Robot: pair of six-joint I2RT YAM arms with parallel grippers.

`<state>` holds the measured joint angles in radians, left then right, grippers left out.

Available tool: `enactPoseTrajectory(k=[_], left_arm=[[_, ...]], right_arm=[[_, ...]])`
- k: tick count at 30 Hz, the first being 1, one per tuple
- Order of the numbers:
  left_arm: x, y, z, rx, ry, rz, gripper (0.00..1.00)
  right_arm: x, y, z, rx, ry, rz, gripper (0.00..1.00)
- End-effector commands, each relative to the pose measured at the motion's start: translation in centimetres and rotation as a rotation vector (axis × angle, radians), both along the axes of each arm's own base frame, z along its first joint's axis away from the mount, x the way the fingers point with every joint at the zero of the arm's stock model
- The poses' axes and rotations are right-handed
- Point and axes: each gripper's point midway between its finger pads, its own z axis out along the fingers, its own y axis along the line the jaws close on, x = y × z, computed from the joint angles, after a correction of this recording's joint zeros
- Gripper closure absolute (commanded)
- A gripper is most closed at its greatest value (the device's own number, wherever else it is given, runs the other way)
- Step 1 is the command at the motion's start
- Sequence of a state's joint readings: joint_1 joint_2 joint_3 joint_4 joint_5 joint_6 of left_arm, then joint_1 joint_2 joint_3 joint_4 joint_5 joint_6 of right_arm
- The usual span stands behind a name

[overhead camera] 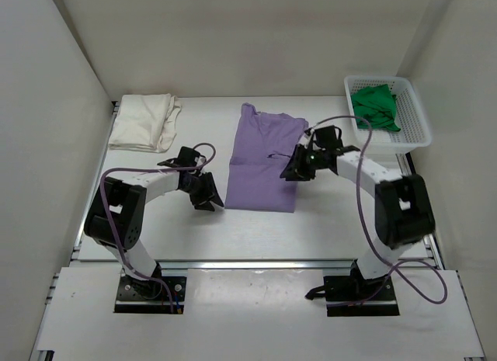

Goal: Fold and stack the t-shirts
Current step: Fold the folded rectangular tshirt in 1/3 of the way, then grab one side of the 2/3 rectangular tshirt with both arms

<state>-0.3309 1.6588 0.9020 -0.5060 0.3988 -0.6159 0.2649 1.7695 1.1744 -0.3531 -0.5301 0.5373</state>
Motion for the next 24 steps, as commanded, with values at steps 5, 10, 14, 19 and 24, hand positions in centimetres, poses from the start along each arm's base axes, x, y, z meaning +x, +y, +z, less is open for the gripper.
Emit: enactPoseTrajectory(k=[5,10,14,19,24], left_arm=[[1.3,-1.5,-0.8,-0.058,-0.049,0.044,0.47],[0.9,-1.6,-2.1,-0.078,-0.029,0.114,0.46],[0.4,-1.7,-2.6,-0.067,-0.026,0.126,0.53],[0.4,-1.6,-3.1,-0.042,-0.027,0.144,0.64],[1.0,-1.3,-3.2,-0.027,-0.034,0.171,0.77]], right_arm=[[-8.6,-2.7,-2.1,0.054,-0.026,-0.099,0.58],[-9.7,-3.4,-4.4,0.151,0.014,-0.189,0.54],[-9.8,-3.5,-5.9,0.117,0.036,-0.214,0.55],[-9.4,-3.5,-6.7,0.152,0.057,-0.276,0.58],[-9.1,-3.4,-6.7,0.171,0.06,-0.294,0.82]])
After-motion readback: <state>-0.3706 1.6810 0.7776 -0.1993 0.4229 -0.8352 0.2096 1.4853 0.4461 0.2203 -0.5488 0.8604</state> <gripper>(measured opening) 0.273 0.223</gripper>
